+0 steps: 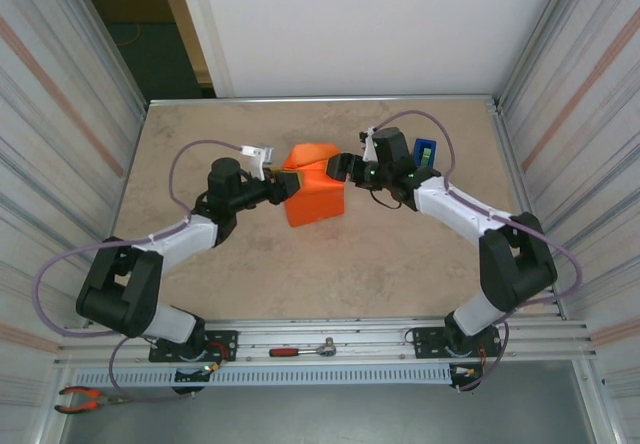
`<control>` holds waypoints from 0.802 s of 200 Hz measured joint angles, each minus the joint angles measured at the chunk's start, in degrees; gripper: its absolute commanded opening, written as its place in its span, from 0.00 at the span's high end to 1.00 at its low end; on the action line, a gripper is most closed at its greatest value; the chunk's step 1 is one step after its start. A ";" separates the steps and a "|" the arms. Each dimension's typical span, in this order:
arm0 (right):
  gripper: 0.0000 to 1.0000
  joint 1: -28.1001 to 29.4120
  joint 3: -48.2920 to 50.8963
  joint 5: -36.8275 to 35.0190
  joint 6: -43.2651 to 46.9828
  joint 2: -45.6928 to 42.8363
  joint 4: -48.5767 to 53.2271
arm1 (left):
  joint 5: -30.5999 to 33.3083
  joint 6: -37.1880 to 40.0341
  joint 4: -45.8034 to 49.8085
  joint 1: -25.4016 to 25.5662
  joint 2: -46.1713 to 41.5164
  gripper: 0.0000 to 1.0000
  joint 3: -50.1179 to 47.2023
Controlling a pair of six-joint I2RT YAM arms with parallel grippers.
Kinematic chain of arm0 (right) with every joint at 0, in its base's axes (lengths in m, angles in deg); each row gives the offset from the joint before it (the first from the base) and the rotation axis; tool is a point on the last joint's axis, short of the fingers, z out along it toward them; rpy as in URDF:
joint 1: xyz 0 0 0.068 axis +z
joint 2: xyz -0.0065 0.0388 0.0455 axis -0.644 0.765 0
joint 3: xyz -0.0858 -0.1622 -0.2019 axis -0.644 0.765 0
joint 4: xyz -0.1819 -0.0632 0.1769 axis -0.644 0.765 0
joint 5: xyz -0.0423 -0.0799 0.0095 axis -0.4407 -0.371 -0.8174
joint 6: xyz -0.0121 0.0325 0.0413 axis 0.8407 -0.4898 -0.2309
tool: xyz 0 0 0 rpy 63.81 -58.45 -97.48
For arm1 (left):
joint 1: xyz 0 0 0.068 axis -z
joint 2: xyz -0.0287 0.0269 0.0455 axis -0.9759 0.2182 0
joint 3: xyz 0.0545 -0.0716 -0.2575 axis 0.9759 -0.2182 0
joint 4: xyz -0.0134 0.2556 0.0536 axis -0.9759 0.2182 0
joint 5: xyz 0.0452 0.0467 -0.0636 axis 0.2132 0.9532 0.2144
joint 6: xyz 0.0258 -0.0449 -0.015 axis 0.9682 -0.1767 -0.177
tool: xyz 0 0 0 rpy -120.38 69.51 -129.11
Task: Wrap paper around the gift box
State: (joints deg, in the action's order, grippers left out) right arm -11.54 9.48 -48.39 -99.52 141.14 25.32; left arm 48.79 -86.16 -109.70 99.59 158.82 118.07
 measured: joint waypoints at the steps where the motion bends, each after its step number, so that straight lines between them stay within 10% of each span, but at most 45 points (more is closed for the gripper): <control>1: 0.23 0.00 0.00 -0.07 0.02 0.26 -0.02 | 0.26 -0.02 0.24 0.00 -0.20 0.25 0.00; 39: 0.24 -0.02 0.00 -0.15 0.42 3.13 -1.70 | 11.72 -2.01 5.09 -0.70 -10.05 0.01 -0.72; 160: 0.16 -1.81 0.02 3.10 0.37 0.44 -3.67 | 24.70 -0.74 21.66 2.43 -14.36 0.01 2.16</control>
State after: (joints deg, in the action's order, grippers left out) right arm -13.35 9.50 -45.28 -99.15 141.58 21.65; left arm 73.49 -86.90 -88.04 102.02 144.46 120.23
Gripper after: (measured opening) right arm 0.830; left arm 0.987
